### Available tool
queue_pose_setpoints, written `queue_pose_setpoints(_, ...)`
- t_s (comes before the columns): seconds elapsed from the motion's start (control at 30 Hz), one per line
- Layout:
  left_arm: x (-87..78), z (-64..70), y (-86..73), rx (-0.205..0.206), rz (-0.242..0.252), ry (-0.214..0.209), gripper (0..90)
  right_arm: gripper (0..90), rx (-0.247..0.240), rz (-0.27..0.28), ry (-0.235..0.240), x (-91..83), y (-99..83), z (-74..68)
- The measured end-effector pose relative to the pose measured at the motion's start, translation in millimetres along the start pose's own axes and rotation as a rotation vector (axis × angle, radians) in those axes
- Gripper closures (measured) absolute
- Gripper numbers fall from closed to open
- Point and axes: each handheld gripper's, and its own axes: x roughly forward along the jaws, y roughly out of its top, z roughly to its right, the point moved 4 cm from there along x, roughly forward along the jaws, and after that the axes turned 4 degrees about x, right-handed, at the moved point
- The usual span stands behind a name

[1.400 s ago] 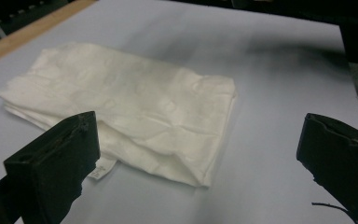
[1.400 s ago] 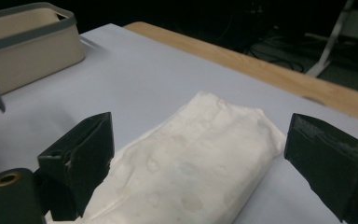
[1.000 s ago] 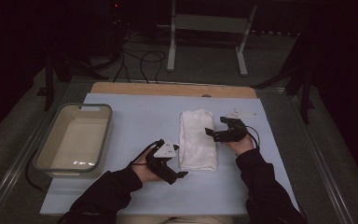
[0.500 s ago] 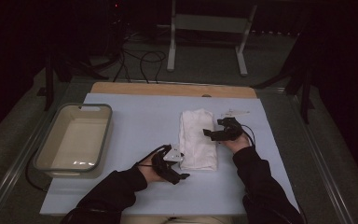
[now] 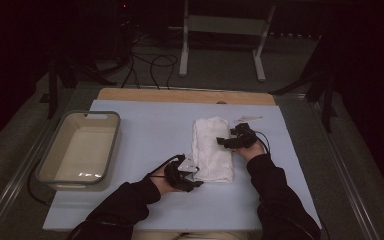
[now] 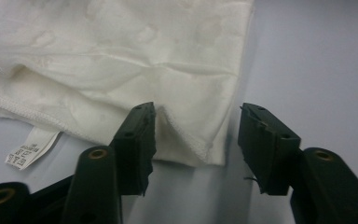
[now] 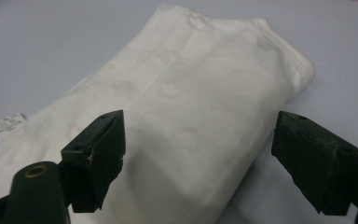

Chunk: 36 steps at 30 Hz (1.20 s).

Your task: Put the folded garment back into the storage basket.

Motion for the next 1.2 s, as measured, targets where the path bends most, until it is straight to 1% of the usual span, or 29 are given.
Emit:
queue_pose_setpoints(0.1, 0.6, 0.7, 0.7, 0.007, 0.000, 0.007, 52.8, 20.7, 0.001, -0.013, -0.001, 2.6, -1.4, 1.5)
queue_pose_setpoints(0.13, 1.3, 0.7, 2.0, 0.008, -0.005, 0.017, 54.6, 21.2, -0.010, -0.034, -0.025, 5.7, -2.9, 2.7)
queue_pose_setpoints(0.2, 1.7, 0.9, 3.3, 0.023, -0.017, 0.030, 57.6, 22.1, 0.001, -0.044, -0.036, 7.9, -3.9, 3.9)
queue_pose_setpoints(0.23, 2.7, 2.1, 4.2, 0.027, -0.013, 0.042, 59.1, 22.5, 0.007, -0.041, -0.042, 8.3, -3.8, 4.4)
queue_pose_setpoints(0.27, 3.0, 2.8, 4.7, 0.039, -0.013, 0.046, 61.3, 24.6, 0.018, -0.038, -0.038, 9.1, -3.9, 5.0)
queue_pose_setpoints(0.3, 3.0, 2.8, 4.7, 0.039, -0.013, 0.046, 63.8, 24.6, 0.018, -0.038, -0.038, 9.1, -3.9, 5.0)
queue_pose_setpoints(0.33, 4.2, 3.8, 5.3, 0.048, -0.011, 0.053, 66.9, 25.5, 0.027, -0.042, -0.034, 10.4, -3.4, 5.0)
queue_pose_setpoints(0.4, 5.2, 4.7, 6.8, 0.056, -0.018, 0.063, 71.5, 28.2, 0.025, -0.050, -0.039, 11.0, -2.6, 4.4)
queue_pose_setpoints(0.47, 6.0, 4.9, 8.2, 0.063, -0.026, 0.070, 77.7, 33.8, 0.004, -0.073, -0.040, 11.2, -1.1, 2.7)
queue_pose_setpoints(0.5, 6.0, 4.9, 8.2, 0.063, -0.026, 0.070, 80.2, 33.8, 0.004, -0.073, -0.040, 11.2, -1.1, 2.7)
queue_pose_setpoints(0.53, 6.0, 4.9, 8.2, 0.063, -0.026, 0.070, 80.2, 33.8, -0.008, -0.082, -0.035, 11.1, -0.6, 1.7)
queue_pose_setpoints(0.57, 6.7, 3.1, 8.2, 0.040, -0.017, 0.073, 84.2, 45.5, -0.026, -0.097, -0.021, 11.1, 0.6, -1.4)
queue_pose_setpoints(0.6, 6.1, 1.4, 6.7, 0.018, -0.006, 0.062, 84.9, 49.0, -0.028, -0.101, -0.015, 11.0, 0.7, -2.3)
queue_pose_setpoints(0.63, 6.4, 0.9, 6.3, 0.007, 0.005, 0.056, 85.3, 51.6, -0.029, -0.102, -0.006, 10.9, 0.6, -3.2)
queue_pose_setpoints(0.7, 6.0, -0.1, 5.7, 0.009, 0.005, 0.051, 85.8, 57.2, -0.027, -0.109, 0.009, 10.5, 0.9, -4.0)
queue_pose_setpoints(0.73, 6.2, -0.3, 5.1, 0.005, 0.013, 0.049, 85.9, 60.3, -0.033, -0.114, 0.019, 10.6, 1.3, -4.7)
queue_pose_setpoints(0.77, 6.2, -0.1, 5.3, 0.012, 0.011, 0.050, 86.0, 63.4, -0.035, -0.119, 0.024, 10.5, 1.6, -6.0)
queue_pose_setpoints(0.8, 6.2, -0.1, 5.3, 0.012, 0.011, 0.050, 86.2, 63.4, -0.035, -0.119, 0.024, 10.5, 1.6, -6.0)
queue_pose_setpoints(0.83, 6.1, 0.4, 5.7, 0.032, 0.006, 0.054, 86.5, 68.1, -0.057, -0.128, 0.025, 10.4, 2.9, -9.0)
queue_pose_setpoints(0.87, 6.1, 0.4, 5.7, 0.032, 0.006, 0.054, 86.6, 69.8, -0.066, -0.134, 0.019, 10.2, 3.6, -9.9)
queue_pose_setpoints(0.9, 6.1, 0.3, 6.0, 0.018, 0.007, 0.053, 86.7, 71.1, -0.070, -0.135, 0.018, 10.3, 4.2, -10.8)
queue_pose_setpoints(0.93, 6.1, 0.3, 6.0, 0.018, 0.007, 0.053, 86.8, 73.3, -0.080, -0.135, 0.014, 10.0, 5.2, -11.6)
queue_pose_setpoints(0.97, 6.1, 0.6, 6.3, 0.017, 0.007, 0.054, 86.8, 73.3, -0.080, -0.135, 0.014, 10.0, 5.2, -11.6)
queue_pose_setpoints(1.0, 5.4, 0.8, 7.3, 0.033, -0.002, 0.062, 87.1, 77.0, -0.070, -0.119, 0.023, 7.9, 7.5, -12.2)
queue_pose_setpoints(1.13, 3.9, 0.9, 9.2, 0.033, 0.004, 0.067, 87.3, 78.2, -0.077, -0.112, 0.026, 4.5, 10.7, -14.6)
queue_pose_setpoints(1.17, -1.6, 0.2, 12.1, 0.034, 0.017, 0.077, 87.4, 78.9, -0.070, -0.099, 0.038, 1.3, 13.2, -15.3)
queue_pose_setpoints(1.2, -3.7, 0.1, 13.2, 0.038, 0.022, 0.085, 87.4, 79.0, -0.068, -0.094, 0.046, -0.1, 14.2, -16.0)
